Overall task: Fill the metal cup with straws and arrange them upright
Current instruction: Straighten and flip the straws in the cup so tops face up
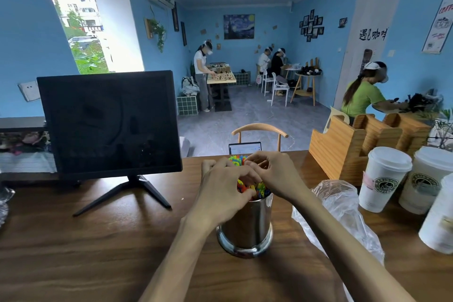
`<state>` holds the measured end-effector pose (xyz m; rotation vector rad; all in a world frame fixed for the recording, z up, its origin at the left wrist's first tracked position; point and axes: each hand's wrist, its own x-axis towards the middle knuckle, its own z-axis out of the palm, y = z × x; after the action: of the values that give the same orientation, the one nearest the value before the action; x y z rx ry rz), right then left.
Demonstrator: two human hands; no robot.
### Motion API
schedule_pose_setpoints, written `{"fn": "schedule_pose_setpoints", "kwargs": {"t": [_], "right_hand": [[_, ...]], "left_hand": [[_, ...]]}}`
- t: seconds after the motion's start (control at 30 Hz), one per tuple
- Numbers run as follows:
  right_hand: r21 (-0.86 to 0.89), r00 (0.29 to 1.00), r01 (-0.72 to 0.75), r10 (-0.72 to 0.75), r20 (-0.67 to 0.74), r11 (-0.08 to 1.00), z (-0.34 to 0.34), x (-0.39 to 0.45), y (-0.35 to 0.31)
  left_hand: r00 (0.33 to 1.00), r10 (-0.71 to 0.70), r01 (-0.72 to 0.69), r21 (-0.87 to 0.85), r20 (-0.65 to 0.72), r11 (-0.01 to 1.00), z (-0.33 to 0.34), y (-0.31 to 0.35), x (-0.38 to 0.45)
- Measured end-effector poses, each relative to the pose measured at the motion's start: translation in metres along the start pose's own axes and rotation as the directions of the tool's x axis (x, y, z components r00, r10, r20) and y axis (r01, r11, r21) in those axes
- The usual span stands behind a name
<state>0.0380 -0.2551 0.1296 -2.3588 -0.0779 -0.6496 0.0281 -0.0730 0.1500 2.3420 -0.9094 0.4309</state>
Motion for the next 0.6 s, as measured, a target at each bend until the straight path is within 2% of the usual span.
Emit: {"fn": "schedule_pose_setpoints", "kwargs": {"t": [0.27, 0.4, 0.47, 0.6], "right_hand": [[0.022, 0.999, -0.017, 0.016, 0.032, 1.0, -0.004, -0.001, -0.004], [0.08, 0.999, -0.043, 0.041, 0.027, 0.996, -0.007, -0.004, -0.008], [0.183, 0.999, -0.042, 0.035, 0.038, 0.982, -0.009, -0.008, -0.012], [0.482, 0.986, -0.072, -0.011, 0.168, 0.873, -0.012, -0.016, -0.021]], "left_hand": [[0.991, -0.025, 0.008, -0.126, -0.132, 0.992, -0.009, -0.001, 0.007], [0.973, 0.07, -0.11, -0.175, -0.221, 0.978, -0.018, -0.005, 0.011], [0.939, 0.062, -0.132, -0.187, -0.339, 0.973, -0.028, -0.007, 0.013], [0.81, 0.019, -0.161, -0.192, -0.587, 0.968, -0.059, -0.008, 0.013]]}}
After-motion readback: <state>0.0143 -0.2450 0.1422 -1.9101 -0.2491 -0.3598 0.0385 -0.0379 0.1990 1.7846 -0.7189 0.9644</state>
